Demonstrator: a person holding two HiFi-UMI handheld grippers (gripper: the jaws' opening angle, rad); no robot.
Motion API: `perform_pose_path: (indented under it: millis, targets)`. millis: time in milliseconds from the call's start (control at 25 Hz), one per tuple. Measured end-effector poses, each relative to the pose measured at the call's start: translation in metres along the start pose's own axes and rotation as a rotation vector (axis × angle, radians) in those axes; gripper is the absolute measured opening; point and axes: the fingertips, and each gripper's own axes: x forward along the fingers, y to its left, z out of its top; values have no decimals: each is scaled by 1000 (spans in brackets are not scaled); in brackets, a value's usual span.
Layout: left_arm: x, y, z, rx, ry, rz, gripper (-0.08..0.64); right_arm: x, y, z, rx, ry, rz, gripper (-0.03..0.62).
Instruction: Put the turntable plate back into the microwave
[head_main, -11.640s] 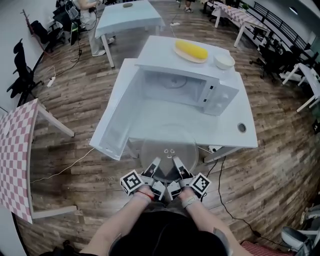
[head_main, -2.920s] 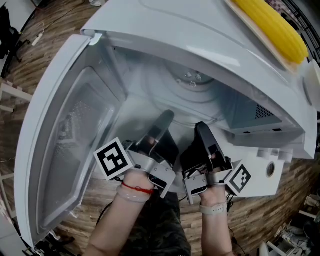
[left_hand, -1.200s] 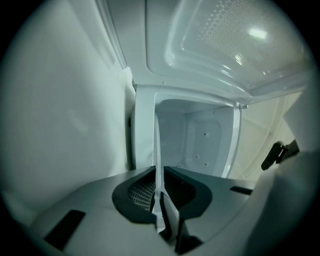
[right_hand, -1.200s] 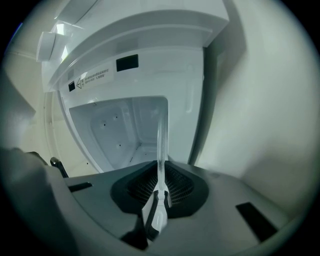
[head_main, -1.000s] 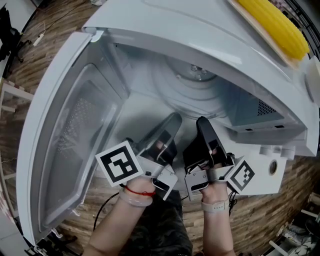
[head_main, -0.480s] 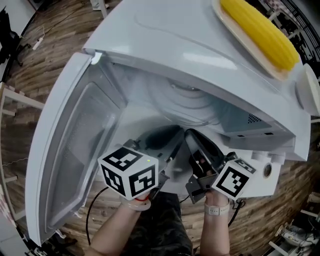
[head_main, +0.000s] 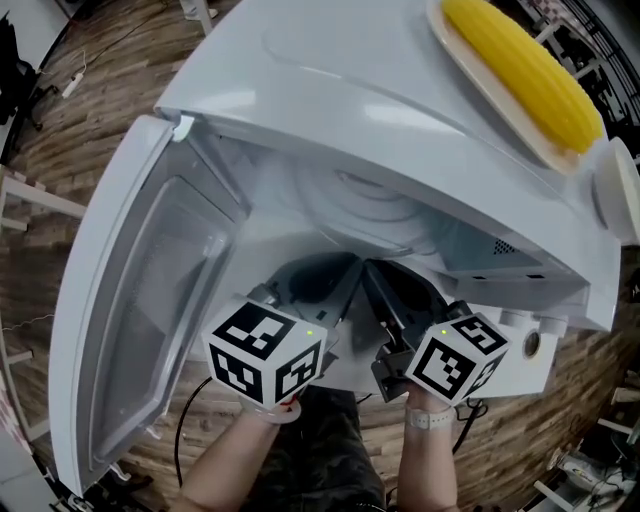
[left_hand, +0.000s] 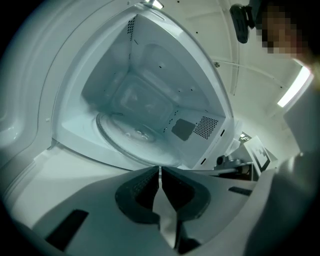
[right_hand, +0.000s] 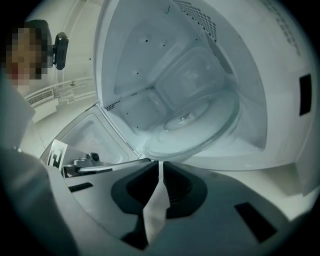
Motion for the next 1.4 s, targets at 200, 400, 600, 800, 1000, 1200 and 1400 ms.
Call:
perform_pose_path:
  millis: [200,400,600,800,1000,1200,1400]
  targets:
    - [0,0,-1,-1,-10,2,29,-2,0,-3,-32,-7,-16,46]
    - [-7,-6,-6,17,-21,7,29,-11,9,-11,-81,-11,-5,46]
    - [-15,-12,-8,135,-101,65,29,-24,12,-11,-203,-139,-89,46]
    - [-20,-21,-10,322,-176,162,29,-35,16,-13,-355,-268,-215,46]
    - [-32,-28,-10,350,-252,196,26,-45,25,-15,-371,-331,-228,46]
    - [-46,-29,-12,315,-277,199,21,-55,35,-14,-372,-325,-228,46]
    - [-67,-56,0,329,-279,157,21,-71,68,-6,-408,-350,-212,46]
